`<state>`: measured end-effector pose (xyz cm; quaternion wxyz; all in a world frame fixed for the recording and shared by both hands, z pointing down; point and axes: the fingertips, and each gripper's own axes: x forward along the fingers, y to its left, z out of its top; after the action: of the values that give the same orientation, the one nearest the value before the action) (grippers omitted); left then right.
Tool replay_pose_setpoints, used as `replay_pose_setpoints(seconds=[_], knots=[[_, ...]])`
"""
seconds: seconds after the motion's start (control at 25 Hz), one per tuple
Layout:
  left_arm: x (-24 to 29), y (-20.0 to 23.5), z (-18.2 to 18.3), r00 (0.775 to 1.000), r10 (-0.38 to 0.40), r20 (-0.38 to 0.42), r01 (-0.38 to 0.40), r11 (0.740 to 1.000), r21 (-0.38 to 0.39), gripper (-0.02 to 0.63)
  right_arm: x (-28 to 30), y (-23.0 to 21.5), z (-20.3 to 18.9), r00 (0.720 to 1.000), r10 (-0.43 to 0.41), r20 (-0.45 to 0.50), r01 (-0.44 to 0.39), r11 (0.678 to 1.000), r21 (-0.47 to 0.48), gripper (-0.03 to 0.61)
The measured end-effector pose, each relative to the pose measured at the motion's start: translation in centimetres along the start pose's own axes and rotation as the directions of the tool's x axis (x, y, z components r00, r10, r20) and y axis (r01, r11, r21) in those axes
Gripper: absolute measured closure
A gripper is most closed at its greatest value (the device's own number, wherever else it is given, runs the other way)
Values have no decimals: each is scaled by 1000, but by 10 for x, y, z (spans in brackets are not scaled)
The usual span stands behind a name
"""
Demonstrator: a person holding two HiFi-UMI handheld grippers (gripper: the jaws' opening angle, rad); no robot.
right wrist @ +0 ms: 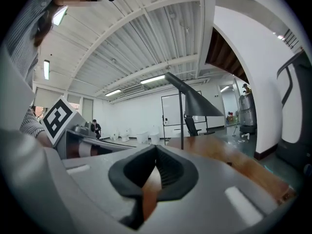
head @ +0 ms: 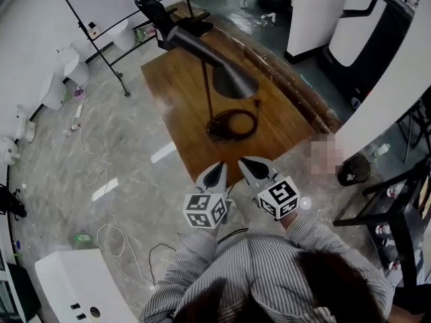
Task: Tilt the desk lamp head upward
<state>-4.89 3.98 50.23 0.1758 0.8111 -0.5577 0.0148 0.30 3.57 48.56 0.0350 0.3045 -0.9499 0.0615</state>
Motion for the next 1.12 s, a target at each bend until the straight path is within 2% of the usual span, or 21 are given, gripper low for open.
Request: replay_pose_setpoints(seconds=[0.44, 0.8, 0.96, 1.12], knots=[[72, 74, 49, 997, -79, -17, 80, 996, 28, 611, 107, -46, 8, 998, -49, -45, 48, 999, -7, 575], [103, 96, 60, 997, -77, -20, 77, 996, 34, 611, 140, -76, 5, 996, -67, -52, 66, 998, -12, 575], [111, 100, 72, 995, -94, -24, 95, 993, 72, 611, 159, -81, 5, 998, -37, -54, 36, 999, -31, 574], [114, 107, 90, 999, -49, 9, 48, 990, 135, 611, 171, -92, 3, 997, -64, -41, 61, 995, -82, 554]])
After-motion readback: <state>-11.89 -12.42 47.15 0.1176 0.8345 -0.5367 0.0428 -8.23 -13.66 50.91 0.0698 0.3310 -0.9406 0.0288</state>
